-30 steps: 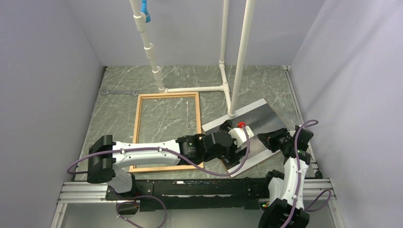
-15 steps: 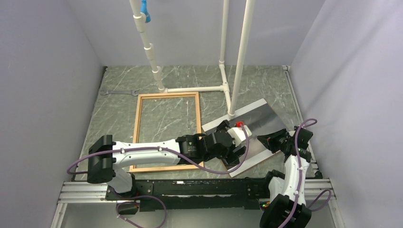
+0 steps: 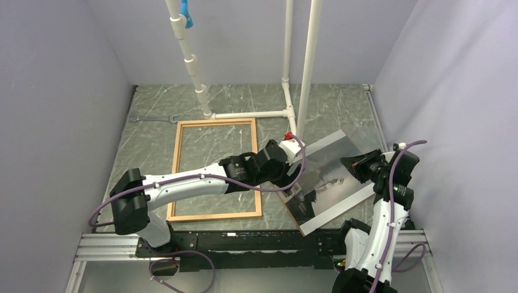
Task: Put the photo into the frame
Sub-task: Pick up the photo frame item at the center of the board, then move the photo frame to the center of the board.
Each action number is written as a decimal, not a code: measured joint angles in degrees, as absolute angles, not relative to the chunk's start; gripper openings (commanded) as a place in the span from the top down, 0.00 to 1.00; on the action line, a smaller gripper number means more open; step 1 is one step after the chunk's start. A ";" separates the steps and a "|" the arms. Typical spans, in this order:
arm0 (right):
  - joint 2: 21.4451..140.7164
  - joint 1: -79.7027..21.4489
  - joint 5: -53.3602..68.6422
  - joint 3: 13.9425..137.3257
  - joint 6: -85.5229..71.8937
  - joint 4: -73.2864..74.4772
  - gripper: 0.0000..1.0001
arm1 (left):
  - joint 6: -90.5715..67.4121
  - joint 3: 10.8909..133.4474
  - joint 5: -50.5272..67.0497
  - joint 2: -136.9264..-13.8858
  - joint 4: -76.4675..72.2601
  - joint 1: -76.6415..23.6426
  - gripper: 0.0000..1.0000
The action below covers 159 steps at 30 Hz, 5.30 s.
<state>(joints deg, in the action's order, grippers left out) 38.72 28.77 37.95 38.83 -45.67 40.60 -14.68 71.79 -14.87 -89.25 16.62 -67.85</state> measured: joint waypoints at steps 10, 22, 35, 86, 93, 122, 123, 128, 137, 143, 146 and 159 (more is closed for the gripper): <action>41.21 28.77 38.92 46.26 -45.65 41.58 1.00 | -17.87 67.79 -11.73 -85.10 16.99 -63.48 0.04; 44.97 26.70 45.36 52.77 -48.21 41.08 1.00 | -22.48 59.61 -3.84 -78.50 17.32 -51.29 0.04; 44.88 23.75 48.56 69.97 -51.75 41.87 1.00 | -25.28 51.29 4.64 -72.44 18.39 -35.51 0.03; 50.35 17.80 73.19 74.56 -82.28 -34.96 1.00 | -24.73 48.16 4.64 -65.04 24.82 -28.62 0.04; 52.38 17.04 71.31 71.72 -66.04 -15.57 1.00 | -24.86 48.10 -3.09 -61.78 30.61 -26.65 0.02; 54.37 -14.00 27.33 58.72 -45.45 20.60 1.00 | -28.18 40.18 -2.98 -63.86 35.92 -24.40 0.03; 54.11 -14.39 26.76 58.72 -45.63 20.58 1.00 | -28.25 40.86 -4.16 -64.45 36.67 -24.12 0.03; 53.41 -15.73 24.97 58.70 -46.41 20.60 1.00 | -28.40 44.10 -10.09 -68.69 39.13 -19.59 0.03; 51.53 -16.47 24.05 54.70 -47.79 20.53 1.00 | -29.67 44.31 -15.18 -71.50 40.97 -7.94 0.04; 51.96 -16.88 24.08 53.91 -48.42 20.53 1.00 | -29.30 42.41 -10.00 -75.46 36.62 -1.98 0.09; 51.96 -16.99 24.10 53.91 -48.56 20.51 1.00 | -28.69 42.33 -6.17 -78.63 35.14 -1.83 0.14; 52.01 -17.08 24.05 53.91 -49.30 20.51 1.00 | -25.76 40.95 -0.21 -79.79 32.25 -2.39 0.30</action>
<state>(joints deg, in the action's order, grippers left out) 52.01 -17.08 24.05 53.91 -49.30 20.51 -25.76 40.95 -0.21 -79.79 32.25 -2.39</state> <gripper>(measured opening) 0.007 0.697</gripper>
